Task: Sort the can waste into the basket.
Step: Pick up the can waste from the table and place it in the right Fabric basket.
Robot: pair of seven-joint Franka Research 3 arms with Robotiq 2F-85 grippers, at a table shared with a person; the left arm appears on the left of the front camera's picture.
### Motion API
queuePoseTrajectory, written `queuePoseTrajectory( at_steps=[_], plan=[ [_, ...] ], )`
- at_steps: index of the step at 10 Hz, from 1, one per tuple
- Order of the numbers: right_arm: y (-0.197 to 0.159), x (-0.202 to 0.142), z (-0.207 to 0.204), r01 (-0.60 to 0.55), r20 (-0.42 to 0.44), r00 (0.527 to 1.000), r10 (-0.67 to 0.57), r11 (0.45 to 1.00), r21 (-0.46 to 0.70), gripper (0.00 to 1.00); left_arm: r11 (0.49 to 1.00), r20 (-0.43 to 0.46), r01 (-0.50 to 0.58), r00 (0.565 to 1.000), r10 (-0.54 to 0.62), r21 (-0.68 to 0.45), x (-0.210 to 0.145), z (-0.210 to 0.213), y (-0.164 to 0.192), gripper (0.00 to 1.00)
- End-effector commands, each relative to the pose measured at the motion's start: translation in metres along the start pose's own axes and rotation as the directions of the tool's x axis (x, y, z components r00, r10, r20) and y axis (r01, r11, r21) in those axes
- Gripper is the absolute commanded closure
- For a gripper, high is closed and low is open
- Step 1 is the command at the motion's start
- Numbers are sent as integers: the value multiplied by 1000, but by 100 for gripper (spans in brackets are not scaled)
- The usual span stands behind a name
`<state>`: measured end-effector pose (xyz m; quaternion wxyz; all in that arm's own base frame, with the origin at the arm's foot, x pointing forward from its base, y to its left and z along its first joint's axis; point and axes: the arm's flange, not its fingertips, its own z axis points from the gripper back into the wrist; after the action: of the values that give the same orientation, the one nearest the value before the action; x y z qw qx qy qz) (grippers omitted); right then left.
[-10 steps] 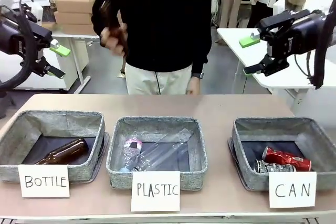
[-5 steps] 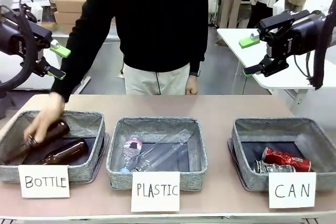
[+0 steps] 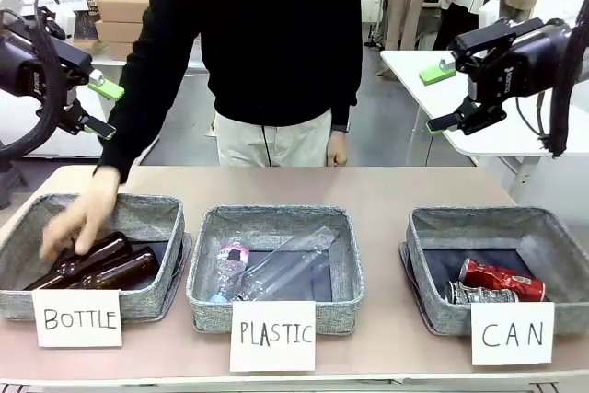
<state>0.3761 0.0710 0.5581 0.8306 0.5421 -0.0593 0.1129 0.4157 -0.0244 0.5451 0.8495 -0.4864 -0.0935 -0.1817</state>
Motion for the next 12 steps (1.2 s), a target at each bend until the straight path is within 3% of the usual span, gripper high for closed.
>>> queuePoseTrajectory(
  at_steps=[1,12],
  plan=[
    [-1,0,-1,-20,-3,1000,20,1000,4,0,1000,-4,-5,1000,5,4,0,2,-2,0],
    [-1,0,-1,-20,-3,1000,20,1000,4,0,1000,-4,-5,1000,5,4,0,2,-2,0]
  ],
)
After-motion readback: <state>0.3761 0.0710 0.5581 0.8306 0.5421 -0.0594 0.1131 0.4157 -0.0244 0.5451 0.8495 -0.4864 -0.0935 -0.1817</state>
